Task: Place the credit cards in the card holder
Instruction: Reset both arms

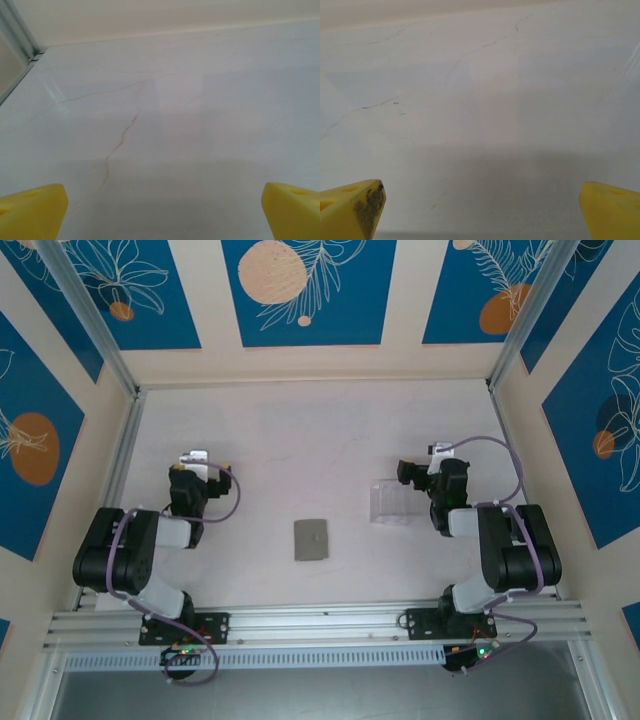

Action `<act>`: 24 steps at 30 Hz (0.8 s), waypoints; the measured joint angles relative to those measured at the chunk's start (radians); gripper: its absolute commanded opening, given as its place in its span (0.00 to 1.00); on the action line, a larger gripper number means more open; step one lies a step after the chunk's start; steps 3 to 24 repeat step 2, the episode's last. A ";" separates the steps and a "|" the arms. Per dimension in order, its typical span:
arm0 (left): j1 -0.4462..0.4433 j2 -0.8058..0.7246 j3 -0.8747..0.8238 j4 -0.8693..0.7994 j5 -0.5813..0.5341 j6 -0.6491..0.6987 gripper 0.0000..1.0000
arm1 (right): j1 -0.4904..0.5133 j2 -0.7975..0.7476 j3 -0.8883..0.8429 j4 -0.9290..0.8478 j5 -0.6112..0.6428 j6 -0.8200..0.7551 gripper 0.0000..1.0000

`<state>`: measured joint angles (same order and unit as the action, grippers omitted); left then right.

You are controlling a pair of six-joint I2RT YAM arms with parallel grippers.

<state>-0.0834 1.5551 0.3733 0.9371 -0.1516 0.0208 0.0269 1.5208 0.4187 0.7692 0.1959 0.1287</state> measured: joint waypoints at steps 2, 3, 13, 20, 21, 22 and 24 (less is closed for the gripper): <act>0.000 0.000 0.003 -0.005 0.019 0.006 1.00 | 0.005 0.001 -0.008 0.011 -0.006 -0.008 0.99; 0.000 0.000 0.003 -0.005 0.019 0.006 1.00 | 0.005 0.001 -0.008 0.011 -0.006 -0.008 0.99; 0.000 0.000 0.003 -0.005 0.019 0.006 1.00 | 0.005 0.001 -0.008 0.011 -0.006 -0.008 0.99; 0.000 0.000 0.003 -0.005 0.019 0.006 1.00 | 0.005 0.001 -0.008 0.011 -0.006 -0.008 0.99; 0.000 0.000 0.003 -0.005 0.019 0.006 1.00 | 0.005 0.001 -0.008 0.011 -0.006 -0.008 0.99; 0.000 0.000 0.003 -0.005 0.019 0.006 1.00 | 0.005 0.001 -0.008 0.011 -0.006 -0.008 0.99; 0.000 0.000 0.003 -0.005 0.019 0.006 1.00 | 0.005 0.001 -0.008 0.011 -0.006 -0.008 0.99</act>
